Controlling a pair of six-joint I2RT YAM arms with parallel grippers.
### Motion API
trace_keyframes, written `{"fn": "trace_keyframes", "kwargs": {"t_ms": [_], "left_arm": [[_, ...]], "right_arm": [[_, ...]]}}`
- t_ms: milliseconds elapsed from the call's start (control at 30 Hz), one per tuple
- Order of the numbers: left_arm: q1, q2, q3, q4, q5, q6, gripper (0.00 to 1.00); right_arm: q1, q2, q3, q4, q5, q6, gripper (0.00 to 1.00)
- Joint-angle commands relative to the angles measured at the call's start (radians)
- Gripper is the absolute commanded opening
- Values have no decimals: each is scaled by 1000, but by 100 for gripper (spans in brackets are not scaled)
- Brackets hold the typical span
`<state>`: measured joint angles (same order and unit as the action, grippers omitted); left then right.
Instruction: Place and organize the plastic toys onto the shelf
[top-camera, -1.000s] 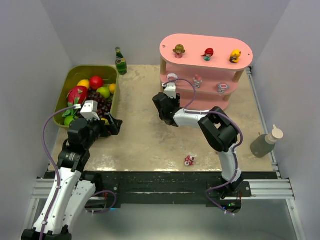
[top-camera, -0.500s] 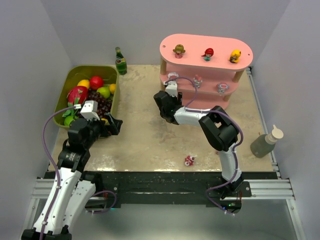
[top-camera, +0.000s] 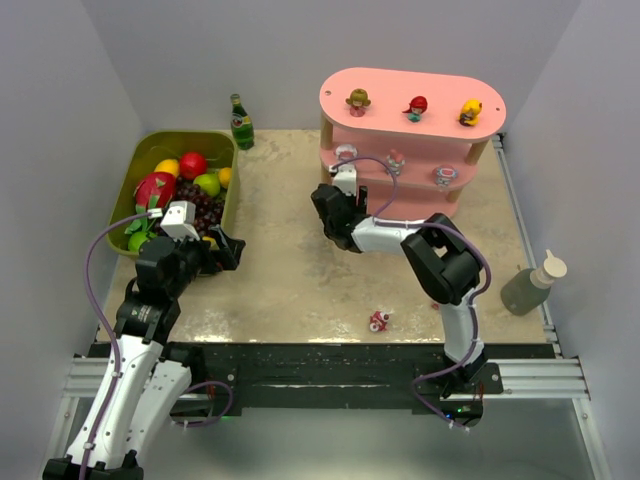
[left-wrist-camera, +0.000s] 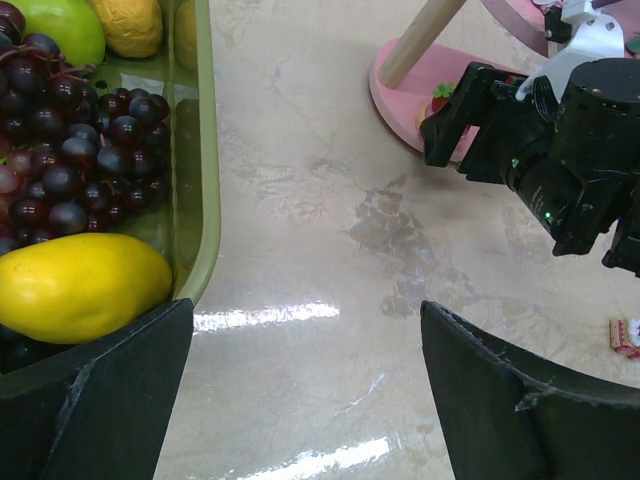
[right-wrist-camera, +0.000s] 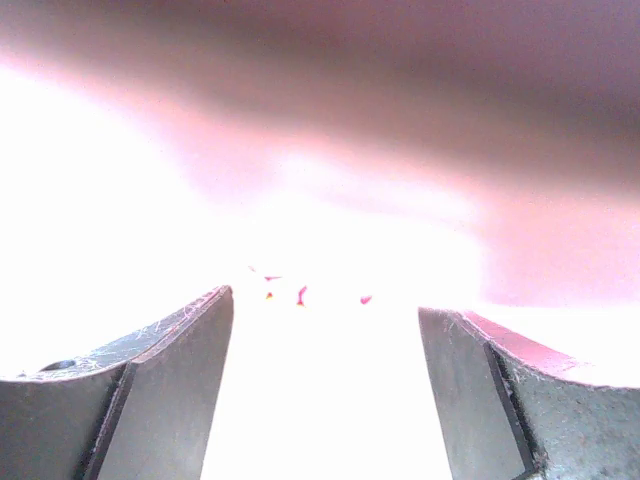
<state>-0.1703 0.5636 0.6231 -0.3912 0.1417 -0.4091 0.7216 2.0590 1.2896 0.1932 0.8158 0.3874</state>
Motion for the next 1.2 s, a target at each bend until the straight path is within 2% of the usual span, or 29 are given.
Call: {"fn": "trace_keyframes", "kwargs": {"t_ms": [0, 200, 400, 633, 767, 900, 1000, 1167], "left_arm": [[6, -1, -5, 5, 4, -3, 100], [6, -5, -3, 5, 2, -2, 100], [6, -21, -5, 5, 1, -4, 100], [6, -41, -5, 6, 1, -4, 100], [6, -50, -6, 8, 2, -5, 100], [6, -50, -8, 8, -1, -7, 100], [6, -47, -8, 8, 1, -7, 100], [6, -42, -8, 9, 4, -7, 100]], "right_arm": [[4, -99, -29, 74, -7, -38, 77], [30, -146, -39, 68, -35, -68, 78], [71, -255, -119, -37, -136, -32, 79], [99, -532, -303, -234, -182, 82, 79], [99, -754, -436, -337, -192, 215, 79], [99, -885, -507, -399, -243, 275, 77], [99, -939, -529, -521, -257, 333, 77], [114, -1079, -617, -598, -450, 404, 79]]}}
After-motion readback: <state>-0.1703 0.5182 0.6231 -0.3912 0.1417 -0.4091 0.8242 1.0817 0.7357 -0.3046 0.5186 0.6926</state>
